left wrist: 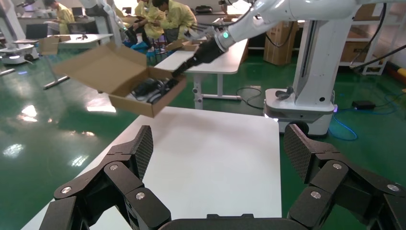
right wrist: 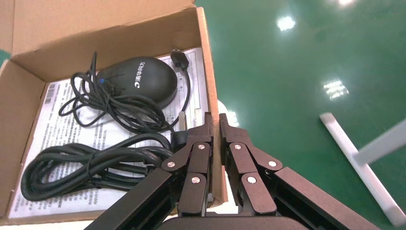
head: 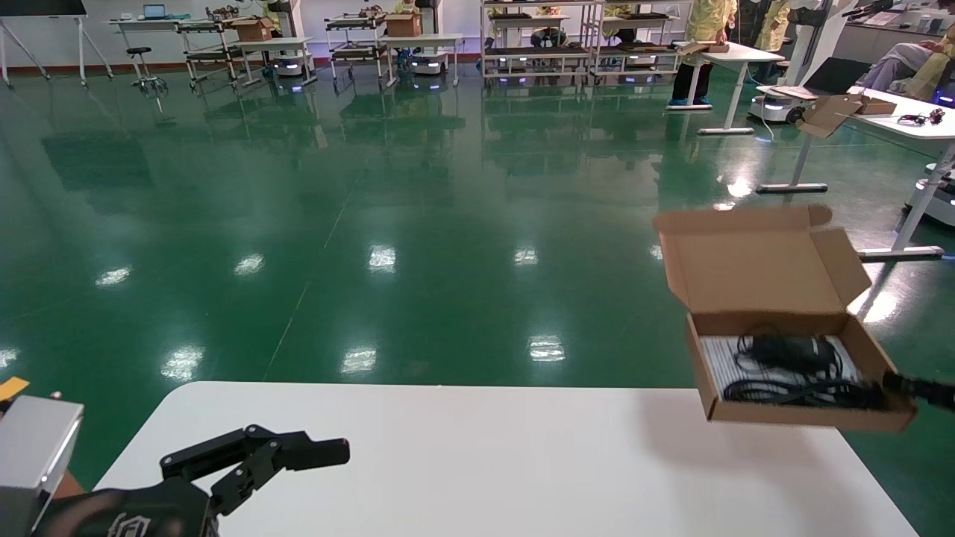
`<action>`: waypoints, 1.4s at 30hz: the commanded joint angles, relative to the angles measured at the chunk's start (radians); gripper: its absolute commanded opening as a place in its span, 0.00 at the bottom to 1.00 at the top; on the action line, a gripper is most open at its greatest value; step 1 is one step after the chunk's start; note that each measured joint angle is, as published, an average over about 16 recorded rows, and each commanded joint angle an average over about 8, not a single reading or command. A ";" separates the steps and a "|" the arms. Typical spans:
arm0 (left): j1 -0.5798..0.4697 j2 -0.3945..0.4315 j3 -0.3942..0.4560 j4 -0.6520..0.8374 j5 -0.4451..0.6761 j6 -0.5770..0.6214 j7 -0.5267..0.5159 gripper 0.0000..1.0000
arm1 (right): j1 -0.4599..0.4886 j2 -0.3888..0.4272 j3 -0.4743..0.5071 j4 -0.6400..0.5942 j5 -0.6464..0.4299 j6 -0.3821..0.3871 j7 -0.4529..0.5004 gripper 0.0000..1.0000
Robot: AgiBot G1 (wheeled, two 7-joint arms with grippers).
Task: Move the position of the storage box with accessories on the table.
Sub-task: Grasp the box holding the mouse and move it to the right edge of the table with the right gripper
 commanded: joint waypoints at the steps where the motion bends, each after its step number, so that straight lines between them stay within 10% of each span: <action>1: 0.000 0.000 0.000 0.000 0.000 0.000 0.000 1.00 | -0.021 0.008 0.000 0.001 -0.001 -0.002 -0.005 0.00; 39: 0.000 0.000 0.000 0.000 0.000 0.000 0.000 1.00 | -0.202 0.040 0.023 0.027 0.031 0.021 -0.066 0.00; 42: 0.000 0.000 0.000 0.000 0.000 0.000 0.000 1.00 | -0.206 0.037 0.026 0.027 0.035 0.025 -0.066 0.16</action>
